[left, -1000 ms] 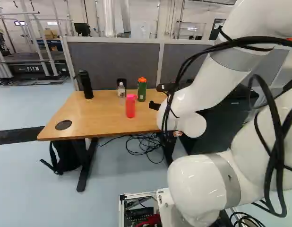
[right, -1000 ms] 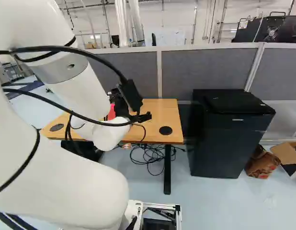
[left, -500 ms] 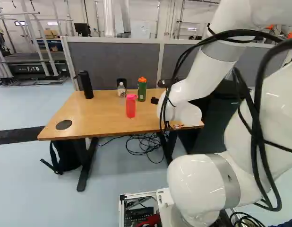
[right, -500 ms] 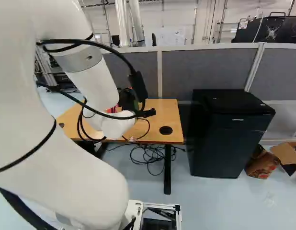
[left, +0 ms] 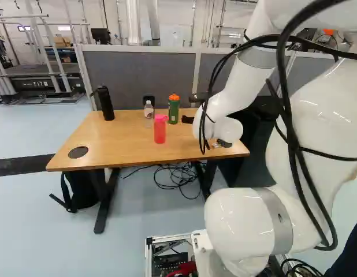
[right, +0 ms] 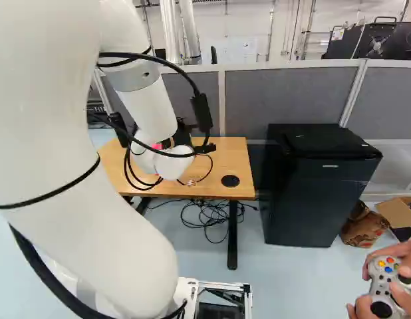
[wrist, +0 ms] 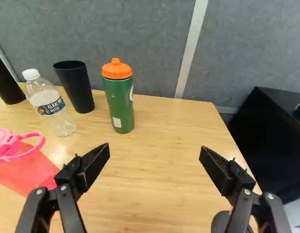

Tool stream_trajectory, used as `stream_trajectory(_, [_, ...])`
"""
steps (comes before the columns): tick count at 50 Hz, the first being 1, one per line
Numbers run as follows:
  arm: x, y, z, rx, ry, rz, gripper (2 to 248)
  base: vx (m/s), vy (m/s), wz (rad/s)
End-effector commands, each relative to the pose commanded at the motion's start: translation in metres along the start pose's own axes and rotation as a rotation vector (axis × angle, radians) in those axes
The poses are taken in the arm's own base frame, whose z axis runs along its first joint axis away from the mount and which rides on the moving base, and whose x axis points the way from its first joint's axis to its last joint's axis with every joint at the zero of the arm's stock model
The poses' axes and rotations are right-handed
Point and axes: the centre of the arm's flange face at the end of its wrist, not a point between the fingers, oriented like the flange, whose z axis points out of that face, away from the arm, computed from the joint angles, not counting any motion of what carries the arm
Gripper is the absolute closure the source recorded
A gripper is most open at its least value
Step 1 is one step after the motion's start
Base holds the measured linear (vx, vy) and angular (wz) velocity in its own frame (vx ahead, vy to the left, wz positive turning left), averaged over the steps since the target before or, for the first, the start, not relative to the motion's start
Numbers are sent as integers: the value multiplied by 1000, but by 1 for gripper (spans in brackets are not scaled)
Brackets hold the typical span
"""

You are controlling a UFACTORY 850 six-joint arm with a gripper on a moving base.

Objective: Pick up the green bottle from the table

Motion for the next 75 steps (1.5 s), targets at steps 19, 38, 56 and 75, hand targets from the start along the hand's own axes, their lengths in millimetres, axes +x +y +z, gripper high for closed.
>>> stream_trajectory(19, [11, 2, 35, 120, 5, -110, 3, 0, 0, 0])
stream_trajectory(38, [20, 0, 69, 247, 15, -224, 3, 0, 0, 0])
stream_trajectory(56, [28, 4, 102, 304, 19, -218, 3, 0, 0, 0])
stream_trajectory(75, [37, 9, 137, 328, 3, -48, 3, 0, 0, 0])
